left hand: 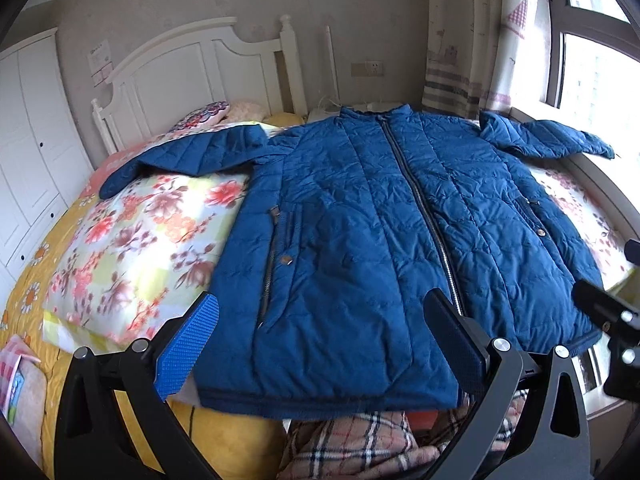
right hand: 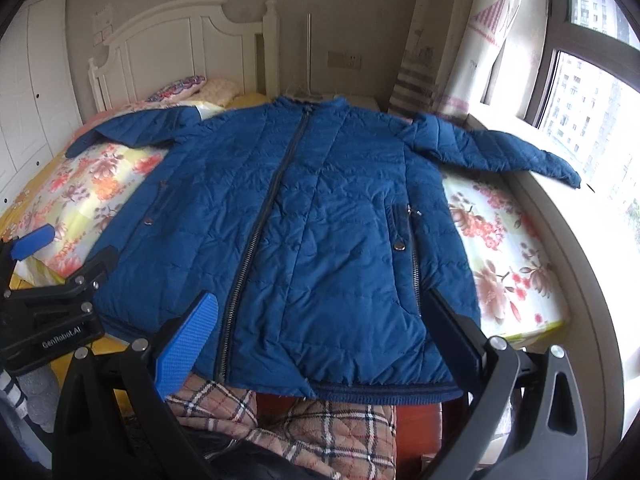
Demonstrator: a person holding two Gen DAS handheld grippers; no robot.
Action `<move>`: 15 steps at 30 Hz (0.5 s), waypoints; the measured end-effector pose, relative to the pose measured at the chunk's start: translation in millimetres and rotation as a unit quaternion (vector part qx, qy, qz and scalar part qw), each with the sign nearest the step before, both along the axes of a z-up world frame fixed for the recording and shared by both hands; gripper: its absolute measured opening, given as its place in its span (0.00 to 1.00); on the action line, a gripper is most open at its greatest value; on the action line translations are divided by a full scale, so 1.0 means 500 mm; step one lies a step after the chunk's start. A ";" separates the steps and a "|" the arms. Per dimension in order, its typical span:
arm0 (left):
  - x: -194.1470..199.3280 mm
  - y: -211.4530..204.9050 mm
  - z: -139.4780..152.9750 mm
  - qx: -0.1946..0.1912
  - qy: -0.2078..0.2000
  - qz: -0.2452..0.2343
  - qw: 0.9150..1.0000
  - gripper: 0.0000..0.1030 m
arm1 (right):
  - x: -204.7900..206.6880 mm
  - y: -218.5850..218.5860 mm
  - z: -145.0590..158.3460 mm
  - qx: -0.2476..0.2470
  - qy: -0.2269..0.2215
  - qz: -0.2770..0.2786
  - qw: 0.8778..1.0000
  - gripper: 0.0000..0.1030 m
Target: Fold large clothes
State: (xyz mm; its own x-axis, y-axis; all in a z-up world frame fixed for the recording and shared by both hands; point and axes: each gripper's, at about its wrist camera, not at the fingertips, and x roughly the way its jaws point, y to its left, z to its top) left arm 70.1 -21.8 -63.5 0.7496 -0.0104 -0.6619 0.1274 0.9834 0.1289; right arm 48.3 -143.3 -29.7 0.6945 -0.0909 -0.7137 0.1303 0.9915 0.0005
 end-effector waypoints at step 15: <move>0.571 -0.045 -0.106 -0.094 0.110 0.019 0.989 0.96 | 0.206 -0.538 -0.124 0.222 -0.064 -0.237 0.944 0.92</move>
